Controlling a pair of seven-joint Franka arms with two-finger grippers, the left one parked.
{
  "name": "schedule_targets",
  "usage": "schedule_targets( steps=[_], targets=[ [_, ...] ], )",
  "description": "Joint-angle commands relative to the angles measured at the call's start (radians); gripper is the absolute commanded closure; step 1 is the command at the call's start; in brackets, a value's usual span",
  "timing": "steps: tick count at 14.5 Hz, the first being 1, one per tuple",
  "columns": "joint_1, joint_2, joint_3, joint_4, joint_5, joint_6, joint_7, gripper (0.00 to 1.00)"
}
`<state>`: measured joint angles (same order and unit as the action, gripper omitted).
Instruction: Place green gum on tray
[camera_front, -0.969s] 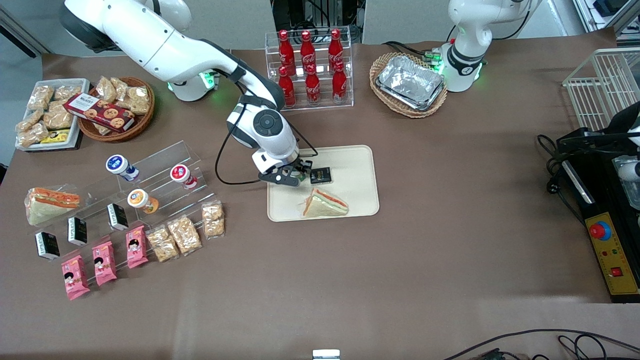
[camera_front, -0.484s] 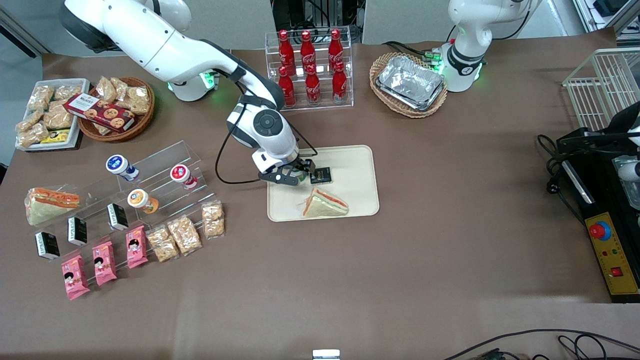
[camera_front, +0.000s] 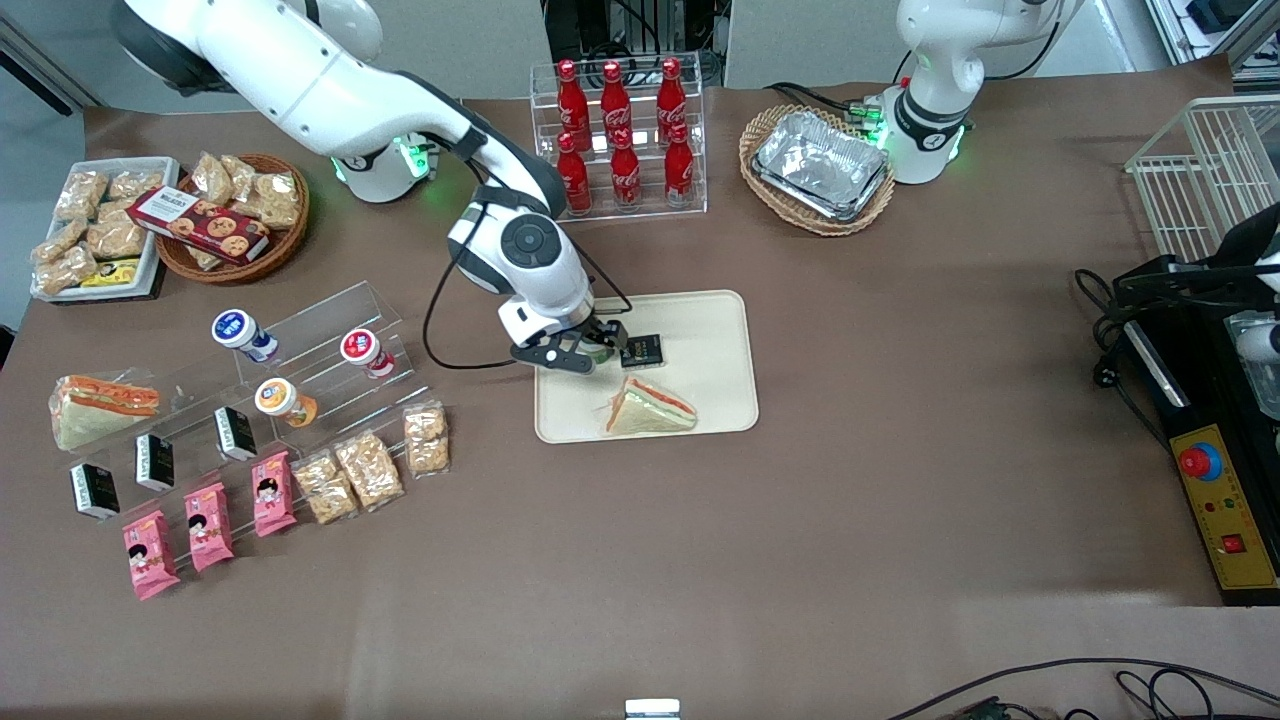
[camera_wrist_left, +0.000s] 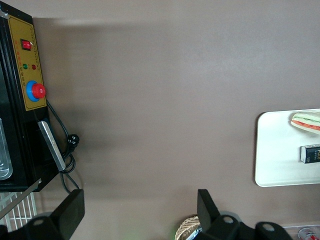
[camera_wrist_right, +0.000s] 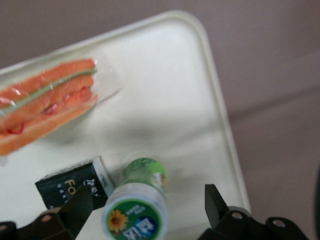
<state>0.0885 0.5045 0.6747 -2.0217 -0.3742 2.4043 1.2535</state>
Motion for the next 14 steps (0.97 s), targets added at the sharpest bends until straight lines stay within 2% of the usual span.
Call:
schedule_targets(
  steps=[1,3,4,8,10,14],
  targets=[
    [-0.061,-0.199,0.060,0.046,0.134,-0.251,-0.112,0.00],
    [-0.091,-0.312,0.045,0.131,0.343,-0.405,-0.303,0.00],
    [-0.108,-0.354,0.013,0.170,0.394,-0.474,-0.374,0.00],
    [-0.111,-0.438,-0.182,0.345,0.428,-0.782,-0.629,0.00],
    [-0.113,-0.477,-0.289,0.389,0.446,-0.879,-0.771,0.00],
    [-0.113,-0.567,-0.515,0.390,0.434,-0.970,-1.136,0.00]
  ],
)
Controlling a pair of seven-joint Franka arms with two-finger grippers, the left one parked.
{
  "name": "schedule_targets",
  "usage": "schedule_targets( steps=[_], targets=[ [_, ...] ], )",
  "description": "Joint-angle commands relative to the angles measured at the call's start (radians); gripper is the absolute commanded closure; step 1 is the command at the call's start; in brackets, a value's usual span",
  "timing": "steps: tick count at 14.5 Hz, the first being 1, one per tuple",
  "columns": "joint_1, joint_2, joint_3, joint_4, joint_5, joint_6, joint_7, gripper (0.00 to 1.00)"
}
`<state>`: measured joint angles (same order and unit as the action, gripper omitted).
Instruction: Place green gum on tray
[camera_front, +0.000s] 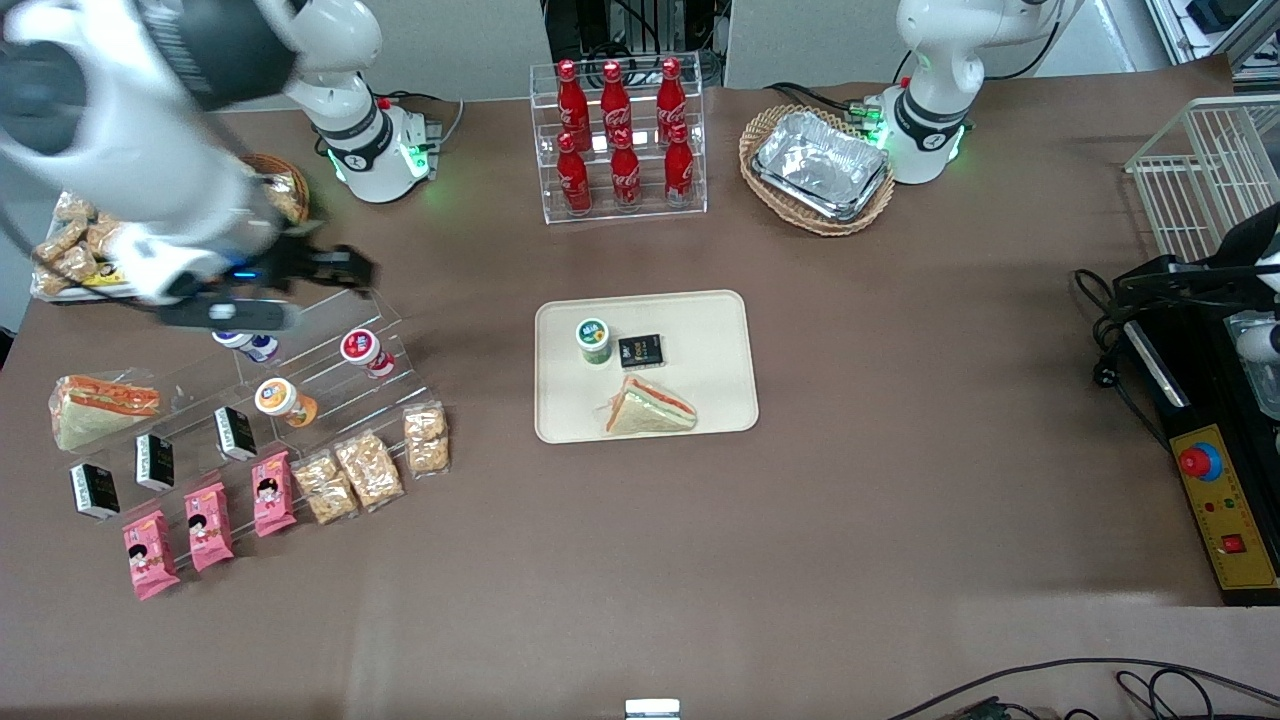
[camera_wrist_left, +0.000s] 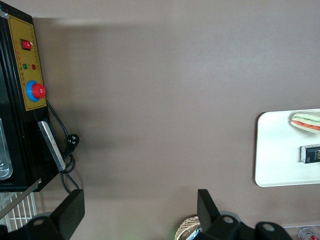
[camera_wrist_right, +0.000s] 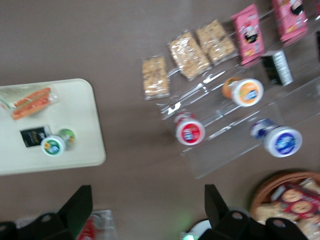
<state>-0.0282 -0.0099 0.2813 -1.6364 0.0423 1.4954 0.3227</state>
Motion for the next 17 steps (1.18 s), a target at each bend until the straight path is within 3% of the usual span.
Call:
schedule_targets(
  steps=[1,7,17],
  targets=[
    [0.002,-0.062,-0.170,0.004,0.013,-0.072,-0.278,0.00],
    [0.002,-0.078,-0.387,0.004,-0.019,-0.067,-0.547,0.00],
    [0.008,-0.052,-0.401,-0.003,-0.009,-0.072,-0.530,0.00]
  ],
)
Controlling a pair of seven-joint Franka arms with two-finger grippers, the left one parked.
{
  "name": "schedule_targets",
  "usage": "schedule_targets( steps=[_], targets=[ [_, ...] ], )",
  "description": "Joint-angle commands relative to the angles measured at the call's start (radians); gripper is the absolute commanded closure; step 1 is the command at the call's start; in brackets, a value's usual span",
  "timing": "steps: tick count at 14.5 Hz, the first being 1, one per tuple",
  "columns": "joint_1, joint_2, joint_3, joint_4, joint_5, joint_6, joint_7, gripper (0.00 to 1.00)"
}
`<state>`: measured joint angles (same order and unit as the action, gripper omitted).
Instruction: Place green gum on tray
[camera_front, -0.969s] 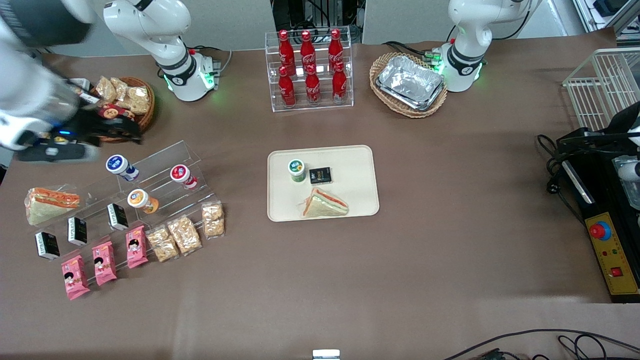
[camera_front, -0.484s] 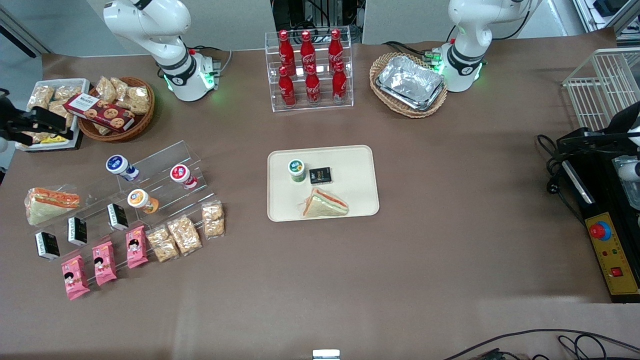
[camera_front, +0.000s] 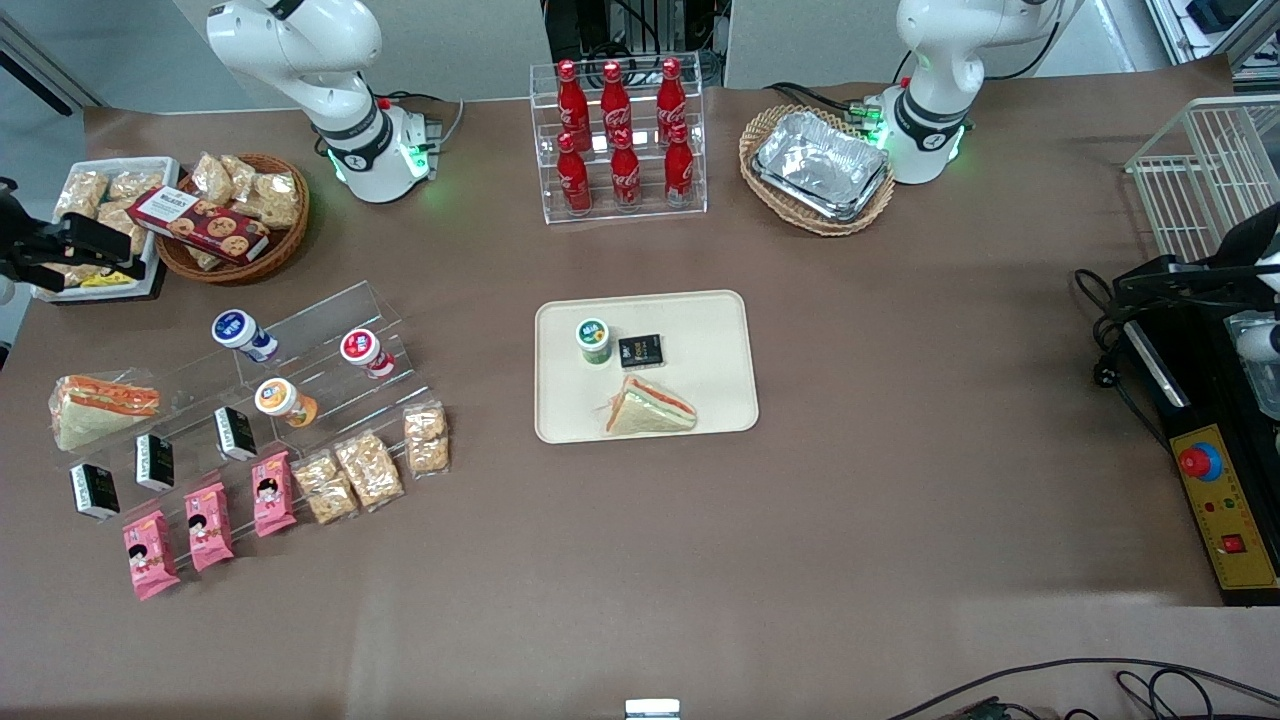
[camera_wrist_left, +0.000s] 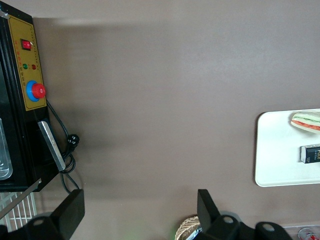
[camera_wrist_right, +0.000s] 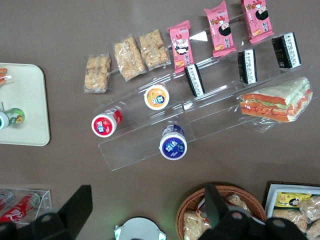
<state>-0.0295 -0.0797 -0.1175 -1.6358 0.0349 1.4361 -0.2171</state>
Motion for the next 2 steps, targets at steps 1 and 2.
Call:
schedule_targets(
  steps=[1,2],
  targets=[
    [0.011,0.030,-0.002,-0.007,0.000,-0.013,0.013,0.00],
    [0.016,0.038,-0.001,-0.009,0.000,-0.010,0.024,0.00]
  ],
)
